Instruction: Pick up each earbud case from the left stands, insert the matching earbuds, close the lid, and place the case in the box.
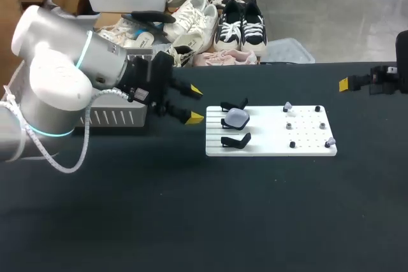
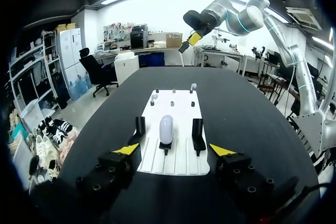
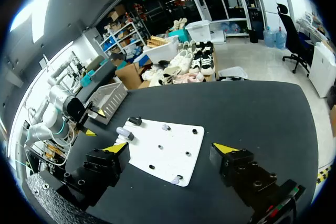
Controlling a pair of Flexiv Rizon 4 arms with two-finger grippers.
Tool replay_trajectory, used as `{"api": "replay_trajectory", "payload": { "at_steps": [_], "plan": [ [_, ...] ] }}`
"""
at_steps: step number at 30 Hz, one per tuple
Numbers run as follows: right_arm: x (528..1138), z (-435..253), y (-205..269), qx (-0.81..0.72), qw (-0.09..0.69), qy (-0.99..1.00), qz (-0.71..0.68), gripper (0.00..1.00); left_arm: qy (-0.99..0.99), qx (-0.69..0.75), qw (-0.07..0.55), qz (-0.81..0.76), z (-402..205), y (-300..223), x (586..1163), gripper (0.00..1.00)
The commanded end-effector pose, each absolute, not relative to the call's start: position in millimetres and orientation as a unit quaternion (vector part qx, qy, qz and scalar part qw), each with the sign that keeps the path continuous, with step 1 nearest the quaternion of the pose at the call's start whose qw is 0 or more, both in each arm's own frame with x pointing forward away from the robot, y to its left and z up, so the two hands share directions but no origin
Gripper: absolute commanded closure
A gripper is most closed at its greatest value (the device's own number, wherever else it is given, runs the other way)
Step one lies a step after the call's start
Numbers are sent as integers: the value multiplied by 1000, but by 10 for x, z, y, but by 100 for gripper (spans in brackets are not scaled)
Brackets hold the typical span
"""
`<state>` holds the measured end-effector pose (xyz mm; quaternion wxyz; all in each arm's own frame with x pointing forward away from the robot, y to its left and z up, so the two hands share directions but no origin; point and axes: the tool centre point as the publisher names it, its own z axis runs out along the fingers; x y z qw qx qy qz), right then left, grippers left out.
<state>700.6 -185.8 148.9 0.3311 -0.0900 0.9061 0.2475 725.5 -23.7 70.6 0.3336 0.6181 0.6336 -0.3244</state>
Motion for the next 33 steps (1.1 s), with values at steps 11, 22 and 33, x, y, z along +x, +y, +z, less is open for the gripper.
{"api": "replay_trajectory", "payload": {
  "at_steps": [11,22,33],
  "plan": [
    [7010,1491,-1864,-91,330,906,248,0,611,637,321,-343,505,-490,7326,11],
    [7010,1491,-1864,-91,330,906,248,0,613,636,317,-346,369,-606,7410,20],
    [7010,1491,-1864,-91,330,906,248,0,616,629,313,-356,312,-715,7436,31]
  ]
}}
